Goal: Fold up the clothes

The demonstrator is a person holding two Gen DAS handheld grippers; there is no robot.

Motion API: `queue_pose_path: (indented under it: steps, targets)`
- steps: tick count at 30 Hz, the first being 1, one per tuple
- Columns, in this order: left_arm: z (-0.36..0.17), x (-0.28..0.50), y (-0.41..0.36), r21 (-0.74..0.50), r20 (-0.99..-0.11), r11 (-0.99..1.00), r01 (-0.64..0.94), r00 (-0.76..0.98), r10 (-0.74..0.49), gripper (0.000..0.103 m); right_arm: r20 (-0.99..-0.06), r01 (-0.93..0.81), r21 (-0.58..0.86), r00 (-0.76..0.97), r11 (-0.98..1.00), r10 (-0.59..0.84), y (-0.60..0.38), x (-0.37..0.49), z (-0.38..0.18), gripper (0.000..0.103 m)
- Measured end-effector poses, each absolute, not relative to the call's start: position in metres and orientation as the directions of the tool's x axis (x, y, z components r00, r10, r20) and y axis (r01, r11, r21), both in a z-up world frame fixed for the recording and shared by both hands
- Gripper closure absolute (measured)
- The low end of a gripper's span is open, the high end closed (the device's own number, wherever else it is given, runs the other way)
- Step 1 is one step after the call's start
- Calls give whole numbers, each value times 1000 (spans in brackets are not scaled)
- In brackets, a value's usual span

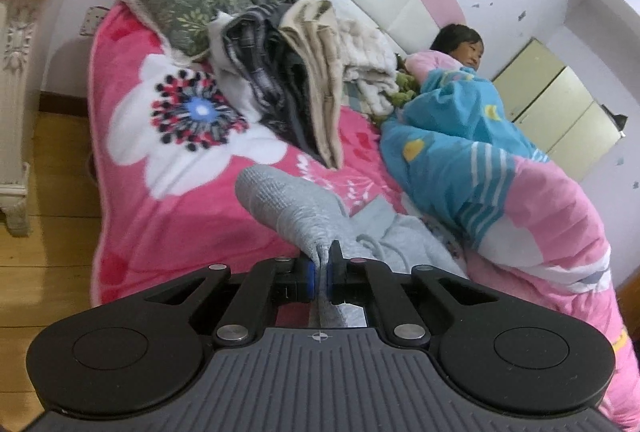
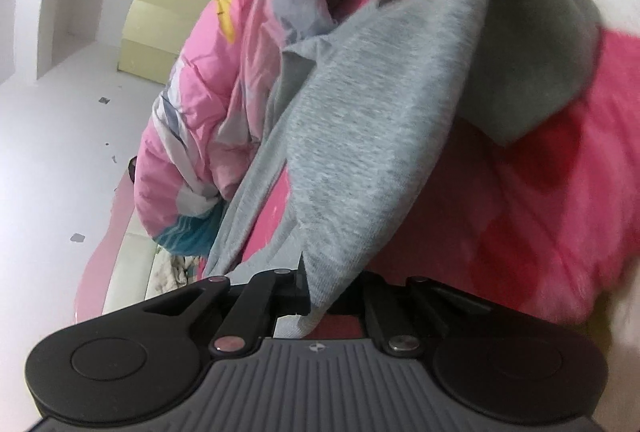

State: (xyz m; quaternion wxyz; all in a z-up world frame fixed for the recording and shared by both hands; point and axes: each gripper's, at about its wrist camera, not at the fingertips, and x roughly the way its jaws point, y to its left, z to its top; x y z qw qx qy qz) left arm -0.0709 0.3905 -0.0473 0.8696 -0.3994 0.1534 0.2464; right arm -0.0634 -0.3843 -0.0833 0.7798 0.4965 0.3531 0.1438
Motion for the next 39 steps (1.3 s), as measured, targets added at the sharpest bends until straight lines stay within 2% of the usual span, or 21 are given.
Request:
queue_pose_path:
  steps: [3, 8, 11, 12, 13, 18, 21, 24, 28, 35, 39]
  targets:
    - [-62, -68, 392, -600, -486, 567, -564, 820, 302, 99, -445, 159, 862, 692, 482, 569, -384, -62, -96, 99]
    - [-84, -60, 399, -545, -607, 557, -626, 754, 253, 85, -516, 216, 832, 641, 511, 569, -387, -56, -111, 96]
    - [-81, -79, 395, -532, -594, 560, -635, 751, 287, 72, -533, 198, 809, 644, 554, 549, -394, -63, -101, 79]
    - [-78, -86, 393, -517, -589, 563, -645, 745, 313, 67, -546, 187, 789, 651, 586, 527, -397, -67, -94, 69]
    - [-76, -93, 390, -501, -583, 566, -655, 739, 338, 66, -557, 176, 767, 659, 617, 505, -401, -71, -87, 62]
    - [-54, -122, 381, -437, -529, 577, -690, 716, 456, 66, -614, 119, 610, 696, 783, 373, -428, -96, -45, 59]
    - [-38, -124, 375, -412, -482, 597, -688, 721, 498, 66, -581, 108, 527, 769, 843, 265, -445, -105, -13, 59]
    - [-27, -104, 364, -413, -454, 652, -635, 765, 458, 66, -518, 80, 506, 825, 859, 228, -445, -97, 12, 59]
    - [-24, -57, 341, -441, -456, 722, -533, 826, 332, 63, -456, -55, 528, 823, 848, 338, -410, -57, 28, 59]
    - [-35, 48, 312, -551, -485, 721, -421, 864, 133, 64, -440, -334, 446, 726, 831, 528, -293, 36, 58, 59]
    - [-44, 102, 304, -615, -466, 664, -426, 875, 131, 64, -432, -499, 360, 660, 788, 615, -214, 91, 79, 59]
